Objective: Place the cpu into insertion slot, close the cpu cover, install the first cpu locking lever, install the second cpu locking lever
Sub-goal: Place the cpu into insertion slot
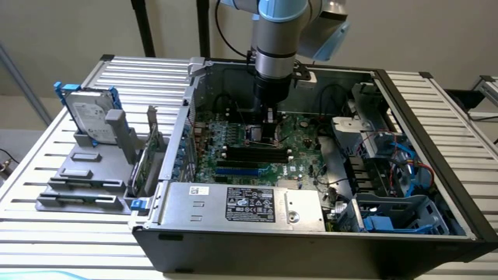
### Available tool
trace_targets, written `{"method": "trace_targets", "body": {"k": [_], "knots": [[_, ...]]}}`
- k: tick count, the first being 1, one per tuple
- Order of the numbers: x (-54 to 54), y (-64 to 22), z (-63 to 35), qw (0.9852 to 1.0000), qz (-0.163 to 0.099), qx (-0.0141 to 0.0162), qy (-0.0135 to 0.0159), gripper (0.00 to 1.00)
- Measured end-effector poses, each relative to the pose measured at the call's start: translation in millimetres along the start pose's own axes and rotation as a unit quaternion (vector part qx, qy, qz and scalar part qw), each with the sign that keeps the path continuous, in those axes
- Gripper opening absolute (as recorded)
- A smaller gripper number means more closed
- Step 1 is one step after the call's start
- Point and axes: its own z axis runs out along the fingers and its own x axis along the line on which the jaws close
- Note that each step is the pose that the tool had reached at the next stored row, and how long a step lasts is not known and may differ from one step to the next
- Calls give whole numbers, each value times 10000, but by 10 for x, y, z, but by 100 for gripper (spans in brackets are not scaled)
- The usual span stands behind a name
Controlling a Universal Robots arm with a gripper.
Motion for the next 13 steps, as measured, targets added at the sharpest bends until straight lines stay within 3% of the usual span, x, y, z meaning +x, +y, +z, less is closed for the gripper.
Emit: {"method": "trace_targets", "body": {"k": [6, 8, 9, 13], "knots": [[1, 0, 2, 10000, 0, -1, 2, 54], [2, 1, 5, 10000, 0, -4, 6, 56], [2, 1, 4, 10000, 0, -3, 4, 62], [-1, 0, -7, 10000, 0, 1, 1, 62]]}}
